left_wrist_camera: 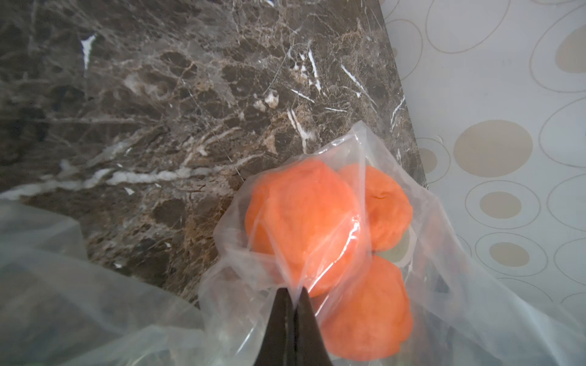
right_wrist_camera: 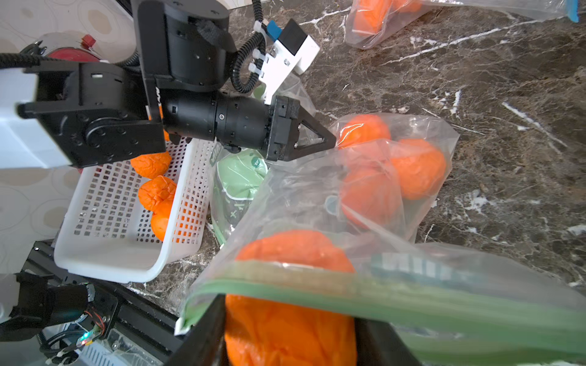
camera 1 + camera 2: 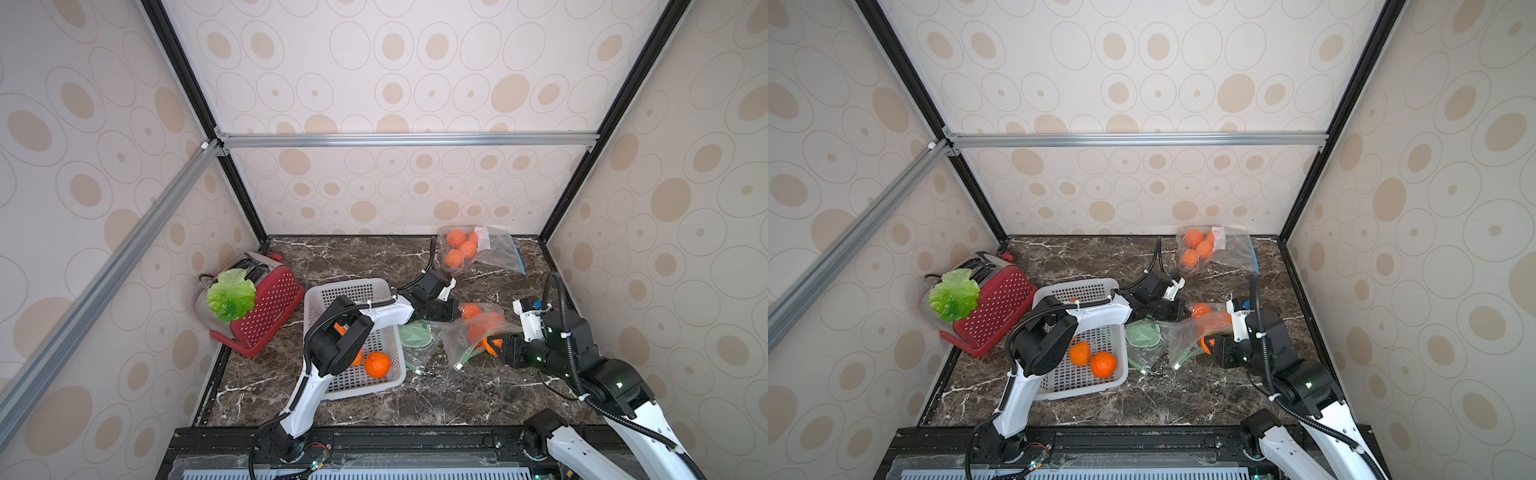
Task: Open the zip-top bag and take out the orange
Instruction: Pick up the orange from the zipper food storage bag, then place the orange in the basket.
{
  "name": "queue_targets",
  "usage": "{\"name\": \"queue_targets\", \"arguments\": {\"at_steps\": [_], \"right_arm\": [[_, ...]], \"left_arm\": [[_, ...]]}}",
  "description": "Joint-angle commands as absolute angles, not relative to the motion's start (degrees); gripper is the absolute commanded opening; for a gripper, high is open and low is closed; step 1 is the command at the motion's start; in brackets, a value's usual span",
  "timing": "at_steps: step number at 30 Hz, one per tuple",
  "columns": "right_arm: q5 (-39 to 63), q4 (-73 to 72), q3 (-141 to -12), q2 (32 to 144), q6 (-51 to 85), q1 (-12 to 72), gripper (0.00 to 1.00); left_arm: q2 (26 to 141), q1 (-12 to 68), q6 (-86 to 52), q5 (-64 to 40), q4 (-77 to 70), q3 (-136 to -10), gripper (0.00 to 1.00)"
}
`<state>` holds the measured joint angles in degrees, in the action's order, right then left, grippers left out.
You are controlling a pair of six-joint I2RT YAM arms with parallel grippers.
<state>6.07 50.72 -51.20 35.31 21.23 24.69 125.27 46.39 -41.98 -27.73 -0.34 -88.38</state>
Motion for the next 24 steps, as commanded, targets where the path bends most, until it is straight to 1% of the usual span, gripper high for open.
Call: {"name": "queue_targets", "arguments": {"at_steps": [1,3,5,8,10,12,13,15,17,19,20,23,24], "right_arm": [[6.75,50.93,-50.23,33.77,20.05,24.61,0.46],[6.77,50.03,-49.41,32.35,20.15,24.60,0.45],[9.40,49.01,-49.52,30.86,19.67,24.61,0.45],[16.23,45.06,-50.00,28.34,19.81,24.61,0.45],[23.18,40.98,-49.56,28.14,20.99,24.61,0.45],[32.07,34.17,-47.86,29.78,23.85,24.70,0.45],[34.41,30.62,-46.48,30.78,25.89,24.78,0.45],[37.03,18.59,-41.50,32.51,30.58,25.36,0.44],[35.93,7.42,-36.85,35.08,34.14,27.15,0.43],[34.52,0.12,-35.52,39.52,34.59,30.89,0.43],[32.24,-2.07,-35.80,42.29,33.69,34.21,0.43],[25.26,-2.76,-39.79,51.15,27.86,43.63,0.43],[23.95,-3.32,-40.60,53.40,27.57,45.16,0.43]], "left_arm": [[125.22,46.14,-41.11,-26.89,0.44,-88.86,0.00],[125.07,46.14,-41.06,-26.74,0.51,-88.77,0.00],[125.02,46.14,-41.06,-26.67,0.53,-88.85,0.00],[125.22,46.15,-41.25,-26.81,0.31,-89.01,0.00],[125.49,46.15,-41.31,-26.95,0.26,-89.21,0.00],[125.56,46.18,-41.26,-26.94,0.26,-89.29,0.00],[125.57,46.15,-41.14,-27.06,0.35,-89.38,0.00],[125.40,46.15,-41.04,-27.16,-0.03,-89.21,0.00],[125.55,46.13,-41.02,-28.29,-0.93,-89.20,0.00],[125.66,45.97,-41.05,-29.49,-1.98,-89.21,0.00],[125.61,46.00,-41.07,-29.96,-2.66,-89.04,0.00],[125.53,45.86,-40.91,-30.49,-3.07,-88.94,0.00],[125.55,45.81,-40.82,-30.68,-3.01,-88.95,0.00]]}}
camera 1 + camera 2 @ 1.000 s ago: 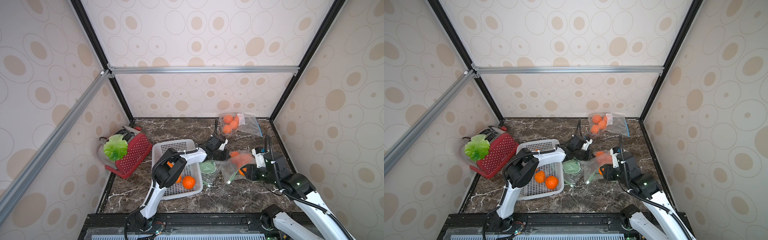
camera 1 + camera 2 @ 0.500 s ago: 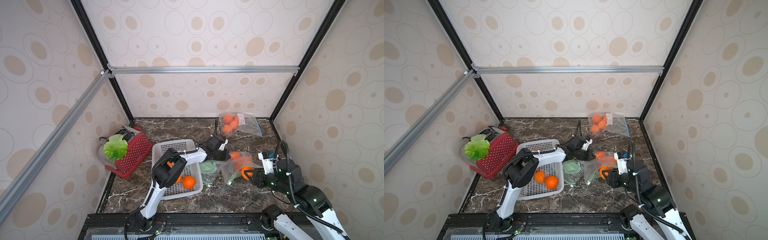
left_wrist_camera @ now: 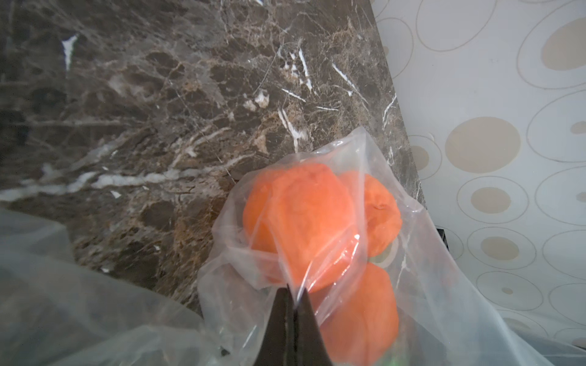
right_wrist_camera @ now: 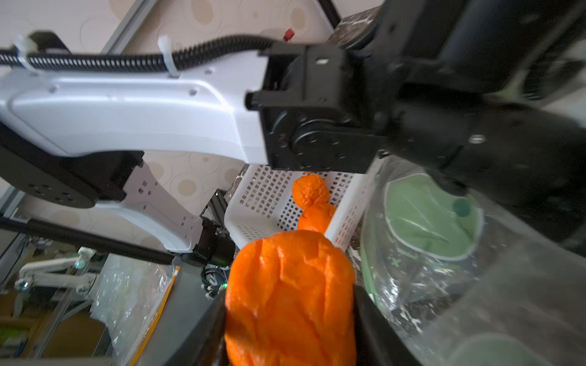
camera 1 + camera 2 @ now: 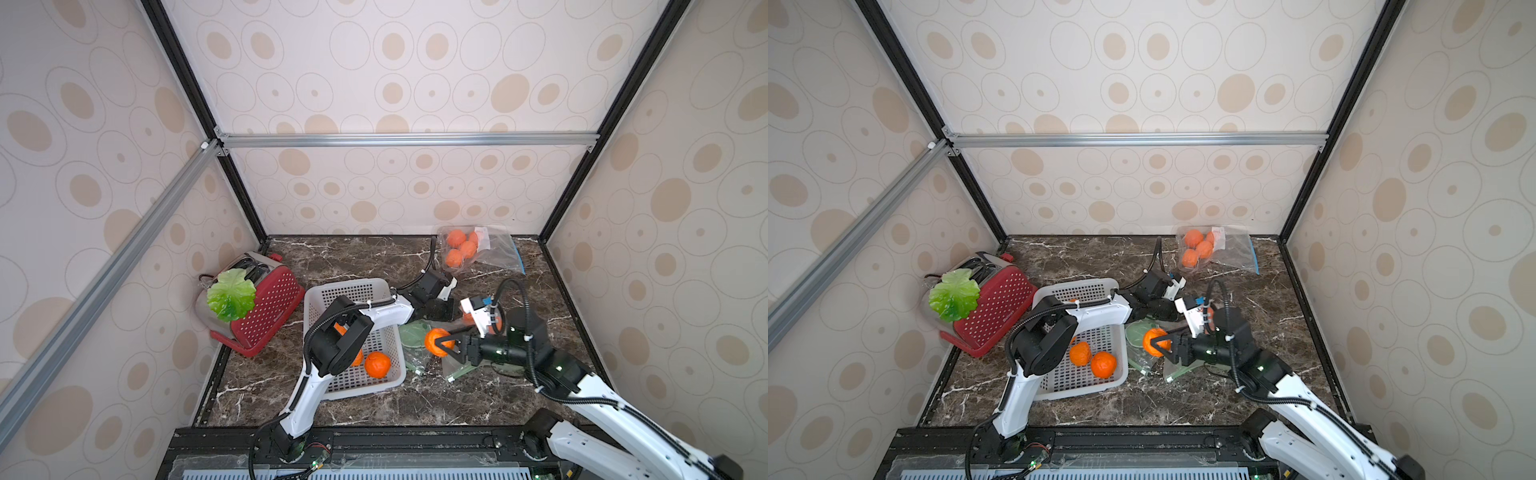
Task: Open the zip-top bag and take out the orange
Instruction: Place the orange in the basket.
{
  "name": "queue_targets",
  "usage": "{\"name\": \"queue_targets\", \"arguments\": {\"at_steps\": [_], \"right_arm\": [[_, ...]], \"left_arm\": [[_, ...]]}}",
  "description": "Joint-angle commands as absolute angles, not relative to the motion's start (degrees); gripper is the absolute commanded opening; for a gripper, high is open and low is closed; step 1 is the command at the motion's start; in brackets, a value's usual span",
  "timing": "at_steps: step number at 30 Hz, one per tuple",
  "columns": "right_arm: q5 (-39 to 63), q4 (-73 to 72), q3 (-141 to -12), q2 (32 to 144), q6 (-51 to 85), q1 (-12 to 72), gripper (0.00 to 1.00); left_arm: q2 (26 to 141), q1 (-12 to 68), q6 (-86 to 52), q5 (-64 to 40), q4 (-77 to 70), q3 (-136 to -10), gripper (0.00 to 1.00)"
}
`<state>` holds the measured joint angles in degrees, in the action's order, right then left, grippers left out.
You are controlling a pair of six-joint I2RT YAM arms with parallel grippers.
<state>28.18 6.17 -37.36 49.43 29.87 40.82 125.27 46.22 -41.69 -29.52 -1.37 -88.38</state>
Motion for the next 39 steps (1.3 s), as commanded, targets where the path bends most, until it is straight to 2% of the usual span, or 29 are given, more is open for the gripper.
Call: {"name": "queue_targets", "arguments": {"at_steps": [1,5,11,16,18,23,27,31,36,39], "right_arm": [[23.66,-5.69,-40.50,55.55,28.21,45.95,0.43],[19.45,-15.04,-37.07,61.06,27.70,49.14,0.41],[12.37,-22.81,-36.51,70.65,23.51,55.70,0.43],[6.58,-25.85,-37.09,76.10,22.31,58.06,0.44],[5.57,-26.40,-37.54,77.70,22.14,58.57,0.47],[2.84,-24.36,-39.10,79.97,21.45,58.90,0.62],[1.49,-23.63,-38.94,78.82,21.03,58.99,0.75],[1.15,-21.42,-38.78,76.65,19.76,59.06,0.92],[-3.43,-15.11,-37.62,68.25,17.09,58.99,0.90],[-6.50,-3.93,-38.78,59.99,15.48,58.90,0.86]], "left_arm": [[125.35,45.59,-40.69,-31.01,-3.07,-88.90,0.00],[124.58,44.93,-40.41,-32.15,-4.12,-87.98,0.00],[124.56,44.62,-39.64,-33.47,-4.38,-88.29,0.00],[123.94,44.14,-39.22,-34.08,-4.40,-87.59,0.00],[123.66,44.04,-39.13,-34.11,-4.48,-87.32,0.00],[123.34,43.97,-39.02,-34.20,-4.31,-87.11,0.00],[123.20,44.02,-38.98,-34.20,-4.31,-86.84,0.00],[123.13,43.91,-38.97,-34.15,-4.31,-86.90,0.00],[122.71,43.77,-39.07,-33.48,-3.96,-87.43,0.00],[121.96,43.67,-39.31,-32.41,-3.95,-87.85,0.00]]}}
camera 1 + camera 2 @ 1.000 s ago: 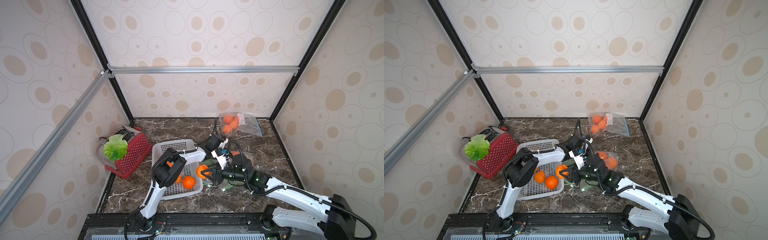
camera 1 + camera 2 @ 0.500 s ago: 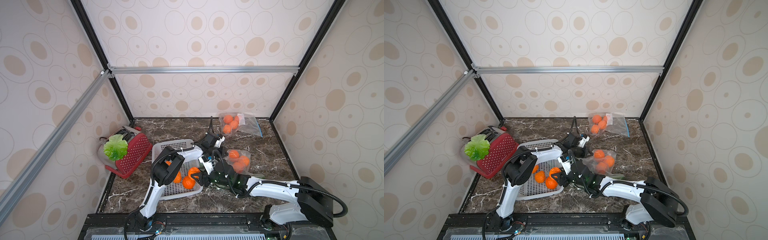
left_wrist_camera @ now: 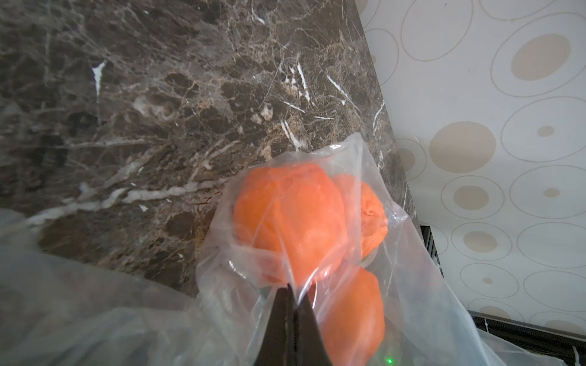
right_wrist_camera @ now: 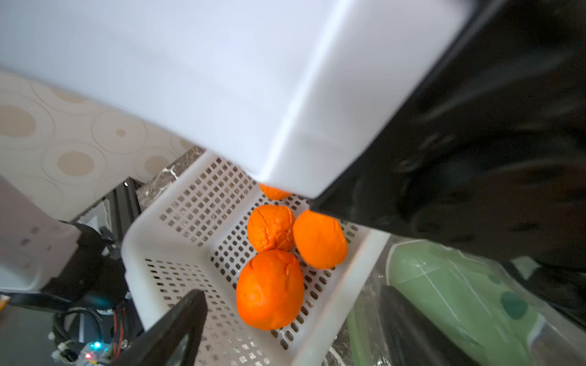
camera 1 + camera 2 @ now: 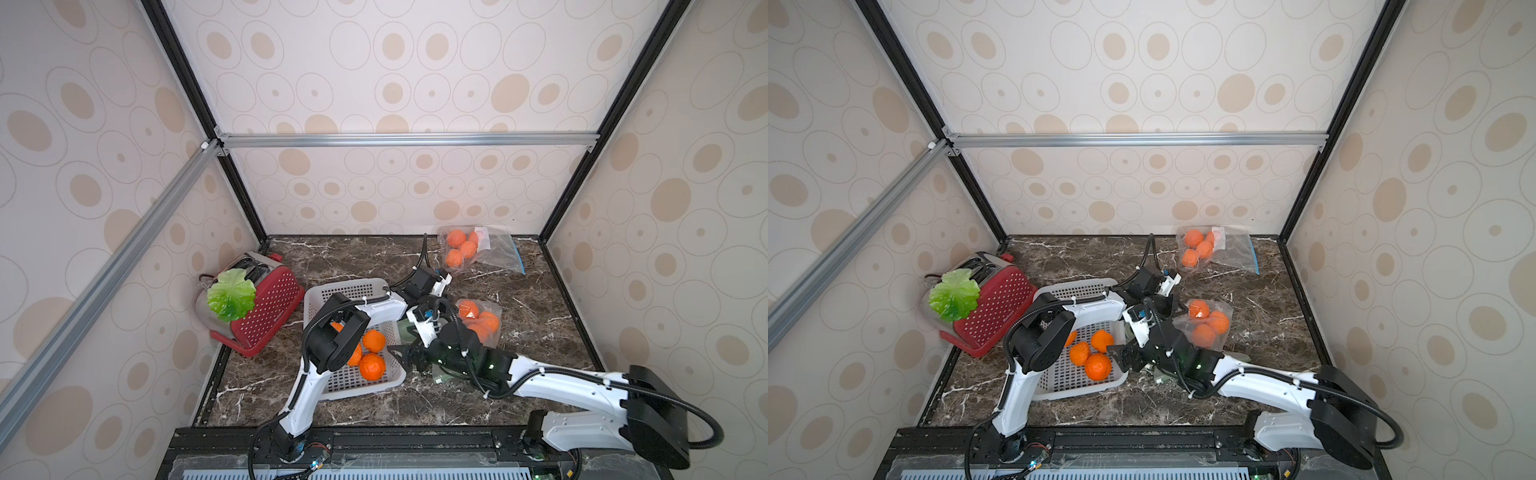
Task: Open the zip-top bag and take out the orange
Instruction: Place the orange in the basket.
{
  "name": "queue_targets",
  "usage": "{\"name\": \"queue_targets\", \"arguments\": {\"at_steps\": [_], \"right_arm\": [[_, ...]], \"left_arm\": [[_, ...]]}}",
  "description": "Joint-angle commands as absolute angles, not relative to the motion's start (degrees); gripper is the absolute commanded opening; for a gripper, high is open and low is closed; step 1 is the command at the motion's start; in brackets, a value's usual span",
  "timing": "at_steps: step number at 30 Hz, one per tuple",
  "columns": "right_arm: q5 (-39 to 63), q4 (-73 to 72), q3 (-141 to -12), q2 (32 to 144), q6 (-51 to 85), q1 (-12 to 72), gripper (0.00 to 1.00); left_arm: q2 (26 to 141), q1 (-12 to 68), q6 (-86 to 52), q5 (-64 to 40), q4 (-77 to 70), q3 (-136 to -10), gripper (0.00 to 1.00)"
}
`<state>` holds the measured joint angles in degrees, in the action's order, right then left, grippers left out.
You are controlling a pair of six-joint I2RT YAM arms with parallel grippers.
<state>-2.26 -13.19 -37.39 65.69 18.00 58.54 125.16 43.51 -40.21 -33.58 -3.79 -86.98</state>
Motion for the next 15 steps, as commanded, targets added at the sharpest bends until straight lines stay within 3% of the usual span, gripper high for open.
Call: {"name": "queue_targets", "arguments": {"at_steps": [1,6,10,12,14,15], "right_arm": [[-8.24,0.96,-39.31,56.20,15.40,58.92,0.85],[-17.86,23.18,-40.50,41.11,20.99,58.88,0.67],[-19.91,38.30,-39.50,28.87,29.18,58.84,0.53],[-19.49,43.05,-38.17,23.56,31.13,58.91,0.49],[-19.42,42.30,-37.13,19.66,32.46,59.07,0.36],[-18.07,41.78,-37.03,18.63,31.94,59.07,0.34]], "left_arm": [[121.60,43.58,-39.42,-31.96,-4.11,-87.93,0.00],[120.35,43.43,-40.02,-30.42,-5.17,-88.24,0.00],[118.62,43.43,-40.94,-28.05,-5.66,-87.34,0.00],[118.30,43.44,-41.58,-27.78,-6.07,-87.01,0.00],[118.34,43.49,-42.37,-27.73,-6.15,-87.11,0.00],[118.30,43.42,-42.52,-27.70,-6.15,-87.15,0.00]]}}
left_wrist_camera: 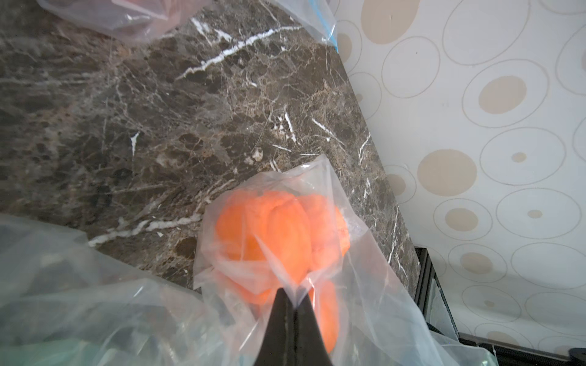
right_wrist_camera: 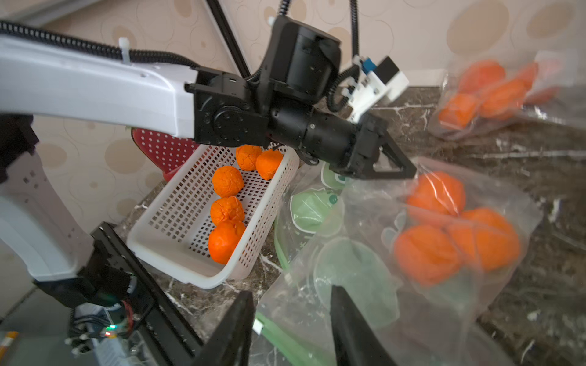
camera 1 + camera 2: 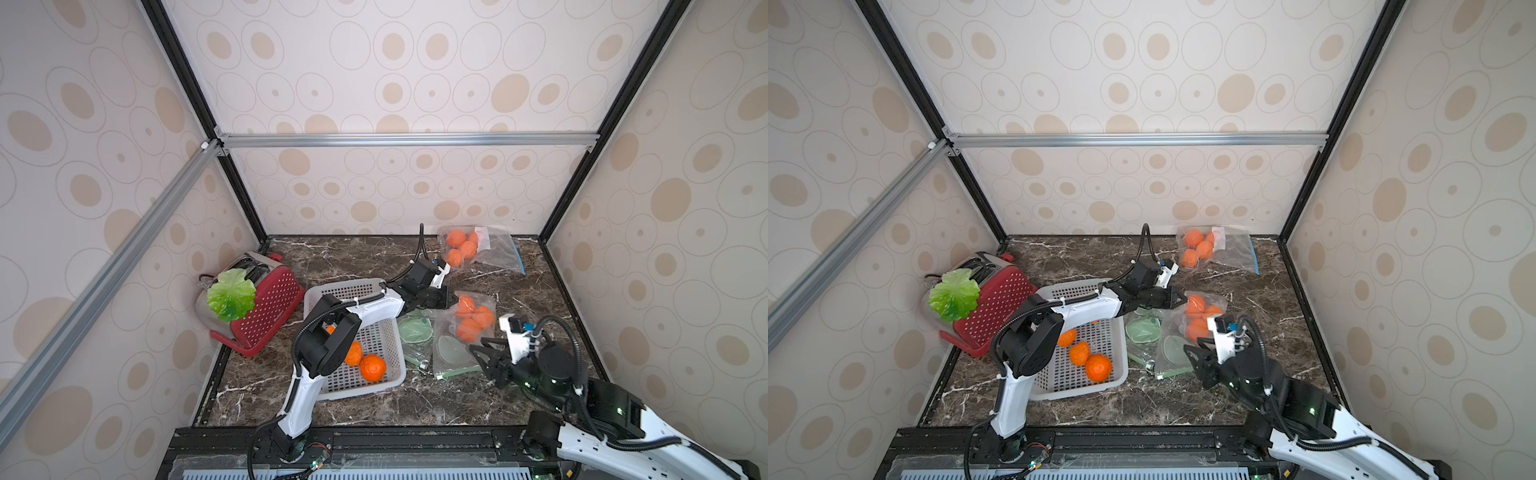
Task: Open the zip-top bag and take out the orange
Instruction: Place the orange in the basket, then pick up the orange from the zipper food storage bag.
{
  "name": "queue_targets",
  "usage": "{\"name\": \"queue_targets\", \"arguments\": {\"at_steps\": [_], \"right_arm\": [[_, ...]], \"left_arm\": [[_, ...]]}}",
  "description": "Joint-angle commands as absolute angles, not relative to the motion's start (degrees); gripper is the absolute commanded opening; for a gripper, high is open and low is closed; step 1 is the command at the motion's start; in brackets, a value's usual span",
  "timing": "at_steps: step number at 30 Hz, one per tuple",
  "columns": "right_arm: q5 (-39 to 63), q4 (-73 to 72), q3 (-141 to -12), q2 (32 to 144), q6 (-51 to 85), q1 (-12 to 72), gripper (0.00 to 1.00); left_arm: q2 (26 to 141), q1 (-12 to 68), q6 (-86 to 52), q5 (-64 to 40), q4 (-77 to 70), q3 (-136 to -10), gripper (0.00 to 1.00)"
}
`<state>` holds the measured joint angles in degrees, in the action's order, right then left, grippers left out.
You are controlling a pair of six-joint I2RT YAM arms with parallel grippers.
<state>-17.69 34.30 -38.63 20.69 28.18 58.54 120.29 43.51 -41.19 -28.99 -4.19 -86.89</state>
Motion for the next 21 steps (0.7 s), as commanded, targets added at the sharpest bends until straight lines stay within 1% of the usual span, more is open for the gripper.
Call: {"name": "queue_targets", "arguments": {"at_steps": [1,3,4,7,9,11,16,19,21], "right_arm": [[-19.00,43.41,-38.01,18.83,32.35,59.09,0.34],[-23.83,49.01,-40.64,21.05,35.61,59.06,0.34],[-24.45,50.64,-41.20,22.48,36.59,59.07,0.33],[-20.86,50.33,-40.88,26.87,37.21,59.07,0.36],[-22.04,51.41,-41.33,29.66,38.01,59.06,0.36],[-23.87,54.06,-42.70,31.46,40.00,59.06,0.34],[-21.73,54.48,-41.31,29.32,43.08,59.07,0.30],[-20.30,54.33,-39.83,26.82,45.24,59.07,0.25],[-18.65,54.65,-38.70,26.24,46.60,59.07,0.24]], "left_arm": [[118.15,43.43,-42.54,-27.58,-6.01,-87.19,0.00],[117.31,43.43,-42.59,-26.35,-5.53,-86.72,0.00],[116.81,43.41,-42.52,-25.65,-5.45,-86.38,0.00],[114.98,43.33,-42.80,-22.65,-5.54,-84.59,0.00],[113.47,43.20,-43.60,-20.23,-7.00,-82.54,0.00],[112.55,43.17,-44.70,-18.77,-8.14,-81.22,0.00],[109.99,43.04,-46.05,-15.13,-9.81,-78.52,0.00],[110.86,42.98,-45.97,-16.05,-8.79,-80.31,0.00],[111.27,42.98,-46.08,-16.26,-8.65,-80.96,0.00]]}}
